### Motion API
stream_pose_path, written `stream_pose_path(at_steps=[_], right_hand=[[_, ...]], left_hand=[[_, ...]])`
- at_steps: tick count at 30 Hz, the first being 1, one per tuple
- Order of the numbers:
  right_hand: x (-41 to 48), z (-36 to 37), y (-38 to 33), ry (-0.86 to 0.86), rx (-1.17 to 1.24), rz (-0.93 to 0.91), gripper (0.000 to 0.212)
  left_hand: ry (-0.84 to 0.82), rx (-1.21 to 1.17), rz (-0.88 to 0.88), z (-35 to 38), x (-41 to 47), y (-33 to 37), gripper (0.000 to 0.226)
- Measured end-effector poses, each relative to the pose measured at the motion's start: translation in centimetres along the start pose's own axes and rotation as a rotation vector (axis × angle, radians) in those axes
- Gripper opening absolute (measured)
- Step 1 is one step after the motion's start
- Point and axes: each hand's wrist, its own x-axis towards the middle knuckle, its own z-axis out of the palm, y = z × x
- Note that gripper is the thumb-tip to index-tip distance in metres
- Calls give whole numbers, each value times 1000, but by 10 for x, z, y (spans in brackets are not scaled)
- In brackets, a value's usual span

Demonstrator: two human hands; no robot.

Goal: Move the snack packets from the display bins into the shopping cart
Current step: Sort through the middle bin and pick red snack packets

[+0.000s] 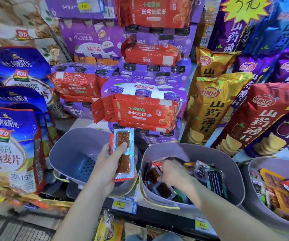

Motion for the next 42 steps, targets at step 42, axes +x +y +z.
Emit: stream_pose_path(at_steps=[42], right_hand=[[-40,-43,-45,273,1115,-294,10]], left_hand=[[-38,82,46,13,-13,5,60]])
